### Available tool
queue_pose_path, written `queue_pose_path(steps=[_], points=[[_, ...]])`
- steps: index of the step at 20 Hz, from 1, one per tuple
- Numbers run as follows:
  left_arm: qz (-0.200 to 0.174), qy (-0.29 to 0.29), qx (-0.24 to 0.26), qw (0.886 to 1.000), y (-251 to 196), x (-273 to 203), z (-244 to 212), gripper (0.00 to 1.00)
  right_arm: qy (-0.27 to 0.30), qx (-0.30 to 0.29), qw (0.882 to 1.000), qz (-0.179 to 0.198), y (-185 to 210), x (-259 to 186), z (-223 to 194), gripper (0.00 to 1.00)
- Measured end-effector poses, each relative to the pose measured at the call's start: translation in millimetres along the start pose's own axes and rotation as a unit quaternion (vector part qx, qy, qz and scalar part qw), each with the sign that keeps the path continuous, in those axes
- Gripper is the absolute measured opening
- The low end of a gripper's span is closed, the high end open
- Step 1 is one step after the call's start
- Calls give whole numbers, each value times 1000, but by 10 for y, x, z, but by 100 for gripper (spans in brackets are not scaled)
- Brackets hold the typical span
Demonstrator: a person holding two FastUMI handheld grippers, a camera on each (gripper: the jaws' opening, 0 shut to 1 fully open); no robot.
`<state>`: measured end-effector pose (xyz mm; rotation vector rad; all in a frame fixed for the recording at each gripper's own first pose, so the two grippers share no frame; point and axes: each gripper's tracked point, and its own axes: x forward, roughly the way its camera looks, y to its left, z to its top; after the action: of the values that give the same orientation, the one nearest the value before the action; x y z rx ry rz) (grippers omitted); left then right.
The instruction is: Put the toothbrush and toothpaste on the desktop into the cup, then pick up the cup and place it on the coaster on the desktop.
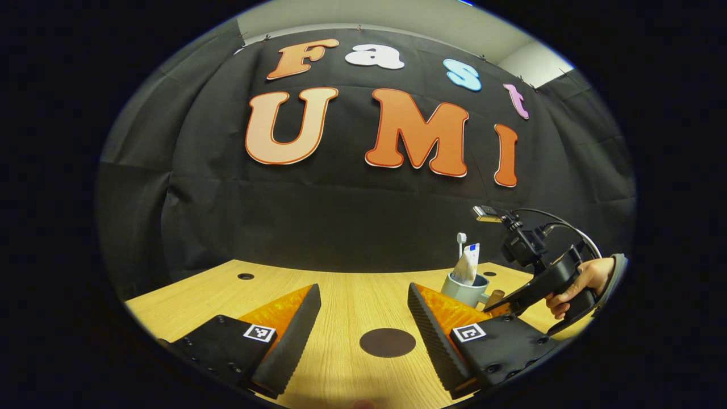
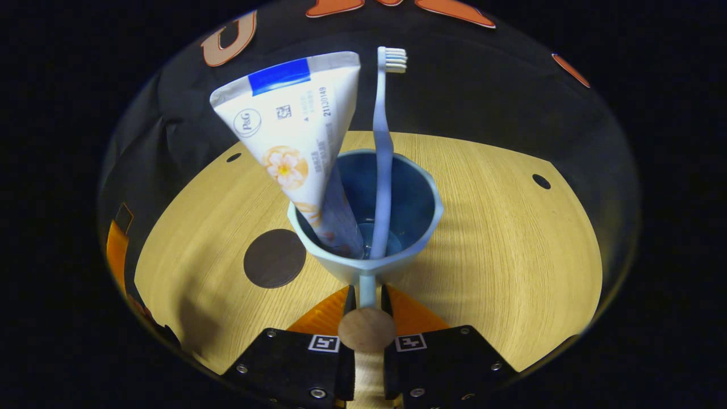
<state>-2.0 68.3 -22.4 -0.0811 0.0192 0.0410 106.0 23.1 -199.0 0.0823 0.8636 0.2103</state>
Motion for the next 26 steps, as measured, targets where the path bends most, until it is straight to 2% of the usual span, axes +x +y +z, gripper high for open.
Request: queue_pose_path(steps=[6, 17, 18, 19, 26], points=[[10, -4, 13, 1000, 109, -79, 41, 96, -14, -29, 999, 23, 34, 50, 68, 20], [32, 9, 11, 999, 302, -146, 7, 97, -3, -71, 996, 57, 58, 83, 69, 20], [33, 9, 11, 999, 318, -148, -3, 97, -2, -75, 995, 59, 55, 95, 72, 15], [34, 11, 10, 999, 325, -141, -9, 97, -2, -79, 995, 62, 54, 96, 78, 20], [46, 19, -2, 999, 447, -117, -157, 98, 16, -103, 992, 69, 30, 108, 61, 20]])
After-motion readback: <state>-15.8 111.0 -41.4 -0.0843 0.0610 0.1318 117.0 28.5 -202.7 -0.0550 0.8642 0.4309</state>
